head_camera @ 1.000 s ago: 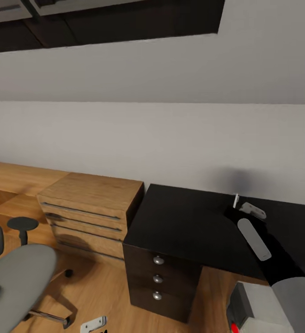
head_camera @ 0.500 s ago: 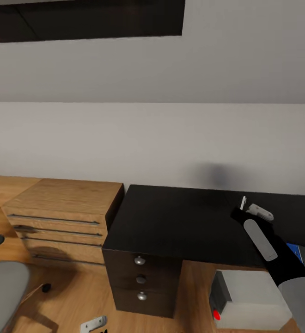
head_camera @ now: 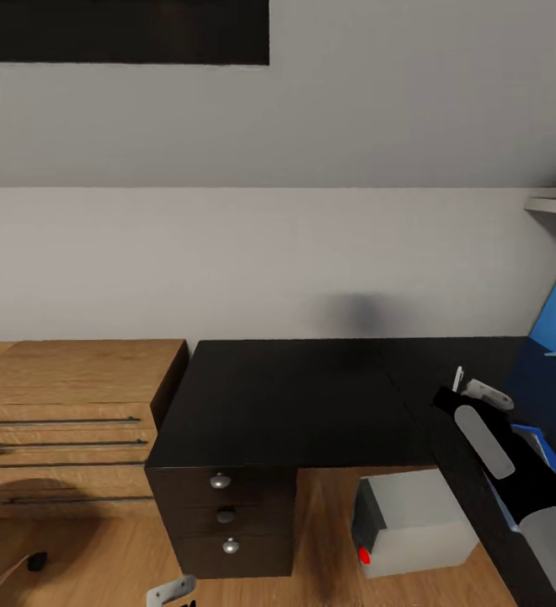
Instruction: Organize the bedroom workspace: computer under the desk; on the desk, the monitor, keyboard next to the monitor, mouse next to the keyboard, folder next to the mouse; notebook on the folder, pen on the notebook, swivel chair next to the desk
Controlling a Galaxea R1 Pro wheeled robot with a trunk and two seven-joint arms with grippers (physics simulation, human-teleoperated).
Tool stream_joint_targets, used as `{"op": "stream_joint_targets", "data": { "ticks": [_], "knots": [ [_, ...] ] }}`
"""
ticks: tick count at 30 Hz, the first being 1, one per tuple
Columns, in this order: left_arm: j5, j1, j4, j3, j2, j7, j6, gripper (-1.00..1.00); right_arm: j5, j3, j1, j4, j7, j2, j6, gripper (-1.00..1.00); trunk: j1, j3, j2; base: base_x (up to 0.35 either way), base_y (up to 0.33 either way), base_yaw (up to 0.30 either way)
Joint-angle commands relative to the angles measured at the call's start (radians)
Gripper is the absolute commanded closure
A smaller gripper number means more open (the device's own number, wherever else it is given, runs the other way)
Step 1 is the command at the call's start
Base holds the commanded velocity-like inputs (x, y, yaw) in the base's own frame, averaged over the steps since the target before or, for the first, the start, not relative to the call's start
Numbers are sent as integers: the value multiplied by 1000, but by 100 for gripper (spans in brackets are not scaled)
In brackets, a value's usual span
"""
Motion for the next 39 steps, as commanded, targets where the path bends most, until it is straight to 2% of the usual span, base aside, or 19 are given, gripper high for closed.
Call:
{"op": "stream_joint_targets", "data": {
  "ticks": [1,8,17,23,30,36,39],
  "knots": [
    [8,0,-2,-3,0,8,4,-100,-6,3,-1,8,-7,-7,1,100,0,-1,-1,0,0,-296],
    [9,0,-5,-3,-1,8,4,-100,23,8,-1,54,-1,-16,0,100,0,-1,-1,0,0,-296],
    [8,0,-7,-2,1,11,4,-100,28,9,-1,56,2,-16,0,100,0,-1,-1,0,0,-296],
    [8,0,-8,-2,1,11,4,-100,118,13,-1,57,2,-6,0,100,0,-1,-1,0,0,-92],
    [8,0,-24,0,1,11,4,-100,135,14,-1,68,2,-6,4,100,0,-1,-1,0,0,-4],
    [8,0,-27,0,1,11,4,-100,185,45,-1,80,2,-5,4,100,0,-1,-1,0,0,0],
    [8,0,-28,0,1,11,4,-100,194,51,-1,115,2,-5,5,100,0,-1,-1,0,0,0]
  ]
}}
